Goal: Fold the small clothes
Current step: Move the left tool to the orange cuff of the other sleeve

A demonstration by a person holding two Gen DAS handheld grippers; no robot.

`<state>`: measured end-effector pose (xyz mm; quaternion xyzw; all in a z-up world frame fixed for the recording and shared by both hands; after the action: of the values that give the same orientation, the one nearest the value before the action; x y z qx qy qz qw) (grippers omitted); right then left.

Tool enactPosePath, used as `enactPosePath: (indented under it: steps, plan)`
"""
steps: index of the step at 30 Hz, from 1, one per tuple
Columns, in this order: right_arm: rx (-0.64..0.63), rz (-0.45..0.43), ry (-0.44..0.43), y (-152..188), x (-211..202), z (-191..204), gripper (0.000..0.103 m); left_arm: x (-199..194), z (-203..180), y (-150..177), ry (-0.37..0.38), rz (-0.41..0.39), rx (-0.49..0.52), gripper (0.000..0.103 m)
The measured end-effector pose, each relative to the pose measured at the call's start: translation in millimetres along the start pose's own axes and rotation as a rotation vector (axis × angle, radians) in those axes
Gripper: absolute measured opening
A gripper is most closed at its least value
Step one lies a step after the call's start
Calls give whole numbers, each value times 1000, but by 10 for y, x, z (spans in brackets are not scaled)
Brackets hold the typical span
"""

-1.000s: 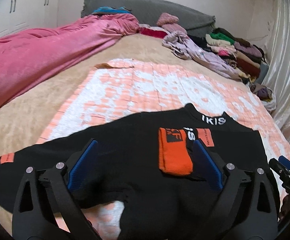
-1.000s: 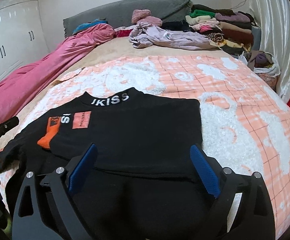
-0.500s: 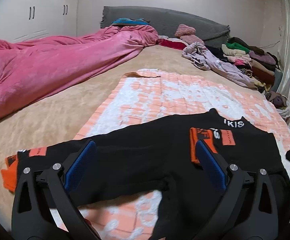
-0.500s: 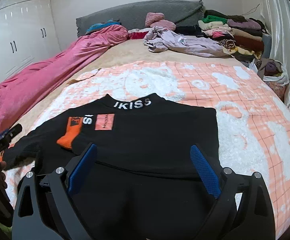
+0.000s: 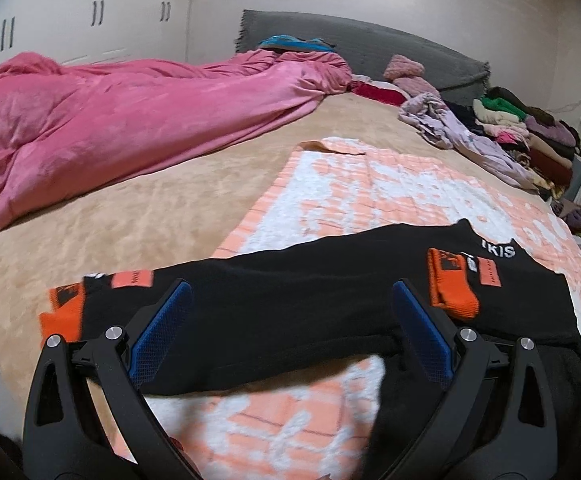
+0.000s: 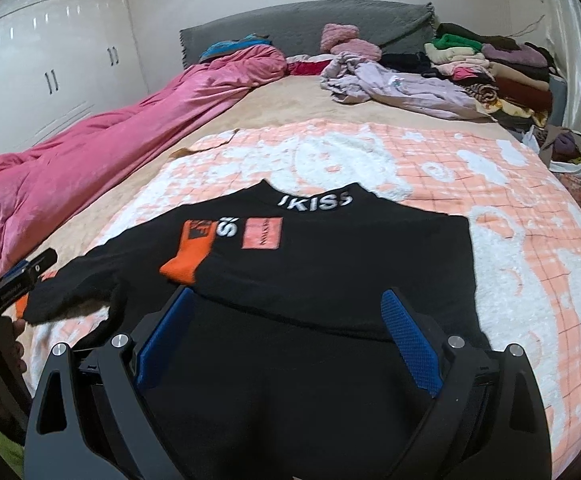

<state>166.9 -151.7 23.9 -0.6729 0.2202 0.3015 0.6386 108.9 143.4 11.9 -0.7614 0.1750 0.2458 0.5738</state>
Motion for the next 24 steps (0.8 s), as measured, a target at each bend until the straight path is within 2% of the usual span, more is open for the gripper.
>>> enactPosePath:
  steps: [15,24]
  plan:
    - [-60,1,-65,37,-46,395,96,-264,874,-11,-146,-12,-174,93]
    - [-122,-31,-108,-41,-145,698,96,-420,1345,32,-218,-13,-265,93]
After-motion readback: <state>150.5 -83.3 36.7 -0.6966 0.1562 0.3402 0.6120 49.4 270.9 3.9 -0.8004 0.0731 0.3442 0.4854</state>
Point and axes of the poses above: each gripper's, at about its wrist camera, not at the fingertips, and x roughly the way its jaws point, z to its left, y to its underside, the point moved 2 cm from there along x, roughly the way its jaws point, and after that the axes turned 11 degrees about y, right-handed, at the moved point
